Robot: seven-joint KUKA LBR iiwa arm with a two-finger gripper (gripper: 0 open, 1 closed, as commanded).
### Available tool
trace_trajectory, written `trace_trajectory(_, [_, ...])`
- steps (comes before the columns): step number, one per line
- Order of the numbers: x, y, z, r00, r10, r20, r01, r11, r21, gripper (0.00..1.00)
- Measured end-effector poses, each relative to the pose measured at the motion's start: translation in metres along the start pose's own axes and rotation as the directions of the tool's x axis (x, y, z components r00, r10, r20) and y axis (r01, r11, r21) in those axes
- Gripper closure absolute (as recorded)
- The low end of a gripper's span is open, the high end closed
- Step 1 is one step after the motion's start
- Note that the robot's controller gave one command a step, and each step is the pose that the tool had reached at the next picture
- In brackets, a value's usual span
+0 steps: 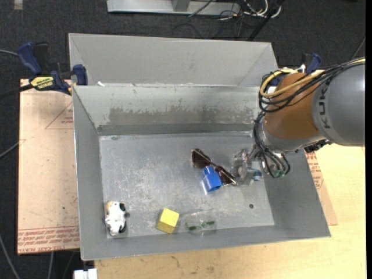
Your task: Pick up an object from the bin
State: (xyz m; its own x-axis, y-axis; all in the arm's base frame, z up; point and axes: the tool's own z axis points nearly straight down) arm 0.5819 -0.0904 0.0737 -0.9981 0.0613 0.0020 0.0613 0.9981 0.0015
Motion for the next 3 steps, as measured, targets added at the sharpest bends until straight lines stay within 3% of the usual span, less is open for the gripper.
trace_trajectory(3, [0.001, 0.0, -0.056, 1.0, 0.0, -0.002, 0.0, 1.0, 0.0, 1.0])
